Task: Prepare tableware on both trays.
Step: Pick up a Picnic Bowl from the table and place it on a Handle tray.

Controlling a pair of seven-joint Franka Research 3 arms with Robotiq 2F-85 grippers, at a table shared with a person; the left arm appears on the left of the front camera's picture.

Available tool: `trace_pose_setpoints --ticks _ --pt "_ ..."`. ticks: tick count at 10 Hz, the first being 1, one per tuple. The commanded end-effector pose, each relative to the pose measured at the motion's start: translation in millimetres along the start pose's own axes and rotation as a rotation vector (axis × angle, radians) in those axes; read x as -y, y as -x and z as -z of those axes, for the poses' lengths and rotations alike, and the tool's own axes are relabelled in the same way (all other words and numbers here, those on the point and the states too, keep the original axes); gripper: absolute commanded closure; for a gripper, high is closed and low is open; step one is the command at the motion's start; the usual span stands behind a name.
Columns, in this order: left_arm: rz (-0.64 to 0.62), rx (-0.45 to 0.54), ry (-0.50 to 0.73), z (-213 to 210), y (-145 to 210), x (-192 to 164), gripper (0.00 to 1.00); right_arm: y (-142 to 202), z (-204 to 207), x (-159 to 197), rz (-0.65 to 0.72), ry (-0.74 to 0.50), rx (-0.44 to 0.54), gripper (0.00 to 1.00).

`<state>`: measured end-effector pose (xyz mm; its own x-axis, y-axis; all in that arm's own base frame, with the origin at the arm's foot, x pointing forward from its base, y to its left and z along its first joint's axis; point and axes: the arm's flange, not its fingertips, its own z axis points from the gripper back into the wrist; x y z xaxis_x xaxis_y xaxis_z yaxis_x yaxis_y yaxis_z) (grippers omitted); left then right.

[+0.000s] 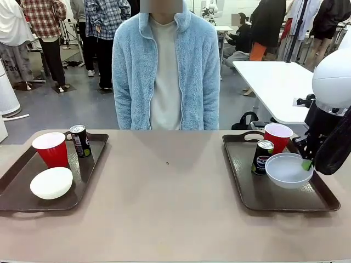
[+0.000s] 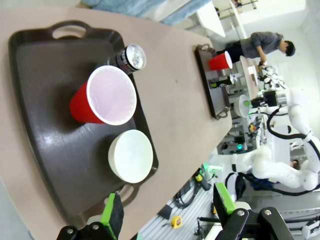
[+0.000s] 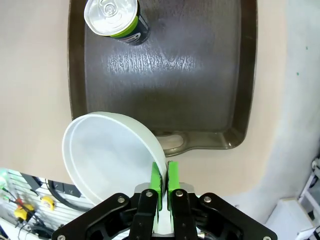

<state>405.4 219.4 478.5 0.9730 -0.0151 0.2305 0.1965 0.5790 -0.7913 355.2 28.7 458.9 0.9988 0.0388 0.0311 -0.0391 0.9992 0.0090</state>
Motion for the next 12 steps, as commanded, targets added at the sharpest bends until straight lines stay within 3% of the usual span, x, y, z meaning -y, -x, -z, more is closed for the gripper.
trace_pose_setpoints --ticks 1,3,6,12 --pt "-0.007 0.013 -0.004 1 2 3 0.05 0 1 -7 -0.024 0.001 -0.003 0.92" --pt "-0.007 0.013 -0.004 1 2 3 0.05 0 0 -2 -0.006 0.002 0.0 0.92" --pt "-0.007 0.013 -0.004 1 2 3 0.05 -16 40 -4 -0.04 -0.085 0.025 0.92" --pt "-0.007 0.013 -0.004 1 2 3 0.05 -29 88 0 -0.052 -0.115 -0.05 0.92"
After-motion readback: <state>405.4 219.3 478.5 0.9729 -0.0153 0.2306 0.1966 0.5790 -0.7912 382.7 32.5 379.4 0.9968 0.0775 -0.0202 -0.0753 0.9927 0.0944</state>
